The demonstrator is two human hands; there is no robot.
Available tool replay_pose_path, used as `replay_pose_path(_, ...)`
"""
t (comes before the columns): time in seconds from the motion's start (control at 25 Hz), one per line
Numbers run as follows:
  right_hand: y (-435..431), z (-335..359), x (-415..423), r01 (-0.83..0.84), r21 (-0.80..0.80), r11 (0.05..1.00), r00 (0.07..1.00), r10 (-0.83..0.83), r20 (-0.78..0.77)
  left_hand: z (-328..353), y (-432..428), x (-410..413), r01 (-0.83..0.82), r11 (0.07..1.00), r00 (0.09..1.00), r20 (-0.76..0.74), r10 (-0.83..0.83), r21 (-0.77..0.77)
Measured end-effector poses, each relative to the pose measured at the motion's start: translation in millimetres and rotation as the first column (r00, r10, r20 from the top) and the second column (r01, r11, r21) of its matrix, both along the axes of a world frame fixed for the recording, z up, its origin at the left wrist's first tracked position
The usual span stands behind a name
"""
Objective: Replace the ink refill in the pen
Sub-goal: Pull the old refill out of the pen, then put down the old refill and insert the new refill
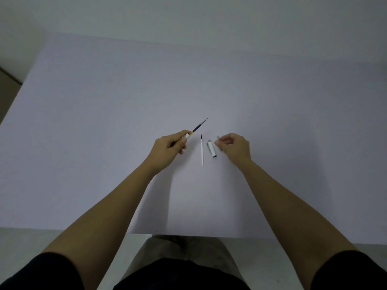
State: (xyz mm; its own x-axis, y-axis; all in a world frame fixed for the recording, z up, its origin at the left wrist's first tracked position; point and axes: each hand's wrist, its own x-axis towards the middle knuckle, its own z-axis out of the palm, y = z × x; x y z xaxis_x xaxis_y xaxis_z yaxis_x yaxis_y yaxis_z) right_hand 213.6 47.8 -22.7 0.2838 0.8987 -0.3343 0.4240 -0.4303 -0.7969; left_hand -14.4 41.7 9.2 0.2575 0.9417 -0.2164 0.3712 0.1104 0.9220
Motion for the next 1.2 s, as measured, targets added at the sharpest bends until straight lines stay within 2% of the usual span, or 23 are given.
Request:
replay_pose_path(0.08, -4, -13, 0, 0.001, -0.003, 1.000, 0.998, 0.000, 0.065, -3, 2, -3, -0.019, 1.000, 1.000, -0.011, 0.019, 0.001)
replay_pose_path(0.52, -2, -22, 4, -0.015, 0.024, 1.000, 0.991, 0.012, 0.134, -11, 5, -4, -0.054, 0.999, 0.998, -0.036, 0.054, 0.009)
replay_pose_path(0.72, 9, 3, 5, 0.016, 0.129, 0.991, 0.978, -0.042, 0.207, -6, 10, 2, -0.063, 0.998, 0.997, -0.032, 0.064, 0.025)
replay_pose_path(0.8, 15, 17, -4, -0.061, 0.129, 0.990, 0.991, 0.045, 0.128, -5, 13, 8, -0.088, 0.995, 0.995, -0.031, 0.090, 0.041)
replay_pose_path(0.92, 21, 34, -27, -0.171, 0.075, 0.982, 0.977, 0.179, -0.116, -8, 13, 20, -0.117, 0.991, 0.988, -0.093, 0.123, 0.065)
replay_pose_path(1.12, 27, 35, -46, -0.053, 0.055, 0.997, 0.978, 0.063, -0.198, -17, 3, 25, -0.094, 0.995, 0.989, -0.114, 0.099, 0.045)
replay_pose_path(1.2, 30, 33, -51, 0.038, 0.010, 0.999, 0.951, -0.033, -0.307, -18, 1, 19, -0.075, 0.995, 0.988, -0.131, 0.082, 0.063)
